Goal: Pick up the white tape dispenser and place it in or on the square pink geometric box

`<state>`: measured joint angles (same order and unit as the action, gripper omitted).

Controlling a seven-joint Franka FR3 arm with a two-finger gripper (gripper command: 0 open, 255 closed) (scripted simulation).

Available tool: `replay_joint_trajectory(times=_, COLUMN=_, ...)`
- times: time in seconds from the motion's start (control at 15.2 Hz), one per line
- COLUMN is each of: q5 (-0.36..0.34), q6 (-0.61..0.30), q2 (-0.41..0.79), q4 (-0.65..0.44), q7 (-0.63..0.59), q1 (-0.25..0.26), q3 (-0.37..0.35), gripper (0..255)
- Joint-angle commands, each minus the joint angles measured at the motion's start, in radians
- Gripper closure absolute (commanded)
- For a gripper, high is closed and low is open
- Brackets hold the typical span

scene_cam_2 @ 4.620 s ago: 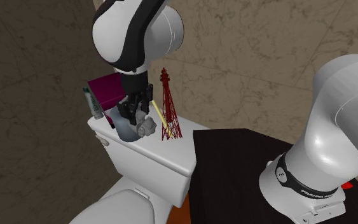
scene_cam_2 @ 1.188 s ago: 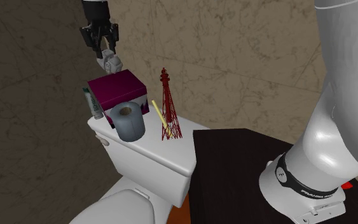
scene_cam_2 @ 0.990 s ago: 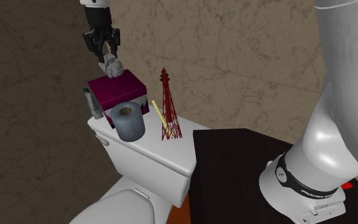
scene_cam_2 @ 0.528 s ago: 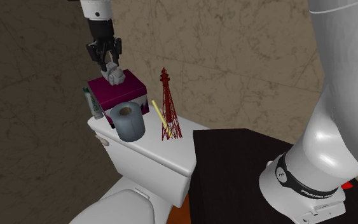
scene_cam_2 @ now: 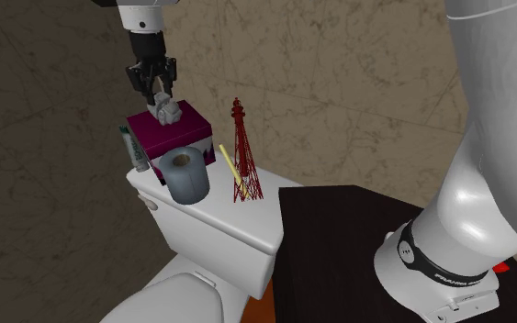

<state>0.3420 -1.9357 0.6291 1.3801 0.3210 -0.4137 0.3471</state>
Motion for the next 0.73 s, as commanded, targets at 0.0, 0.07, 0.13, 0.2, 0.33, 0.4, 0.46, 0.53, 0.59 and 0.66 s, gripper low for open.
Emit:
replay_joint_trajectory(times=0.0, q5=-0.001, q6=0.000, q2=0.002, q4=0.004, q7=0.000, q1=0.001, q3=-0.001, gripper=0)
replay_joint_trajectory(times=0.07, q5=0.000, q6=0.001, q2=0.005, q4=0.002, q7=-0.001, q1=0.001, q3=-0.001, gripper=0)
replay_joint_trajectory(times=0.13, q5=0.000, q6=0.002, q2=0.005, q4=0.000, q7=-0.001, q1=0.000, q3=-0.001, gripper=0)
replay_joint_trajectory(times=0.2, q5=0.000, q6=0.002, q2=0.006, q4=-0.001, q7=-0.001, q1=0.000, q3=-0.001, gripper=0)
replay_joint_trajectory(times=0.33, q5=0.000, q6=0.001, q2=0.004, q4=0.003, q7=0.000, q1=0.000, q3=-0.001, gripper=0)
replay_joint_trajectory(times=0.4, q5=-0.005, q6=0.028, q2=-0.005, q4=-0.017, q7=-0.004, q1=-0.003, q3=0.002, gripper=0)
replay_joint_trajectory(times=0.46, q5=-0.009, q6=0.057, q2=-0.013, q4=-0.038, q7=-0.007, q1=-0.006, q3=0.005, gripper=0)
replay_joint_trajectory(times=0.53, q5=-0.013, q6=0.086, q2=-0.019, q4=-0.062, q7=-0.011, q1=-0.010, q3=0.008, gripper=0)
replay_joint_trajectory(times=0.59, q5=-0.016, q6=0.110, q2=-0.023, q4=-0.083, q7=-0.014, q1=-0.013, q3=0.009, gripper=0)
replay_joint_trajectory(times=0.66, q5=-0.016, q6=0.110, q2=-0.023, q4=-0.083, q7=-0.014, q1=-0.013, q3=0.009, gripper=0)
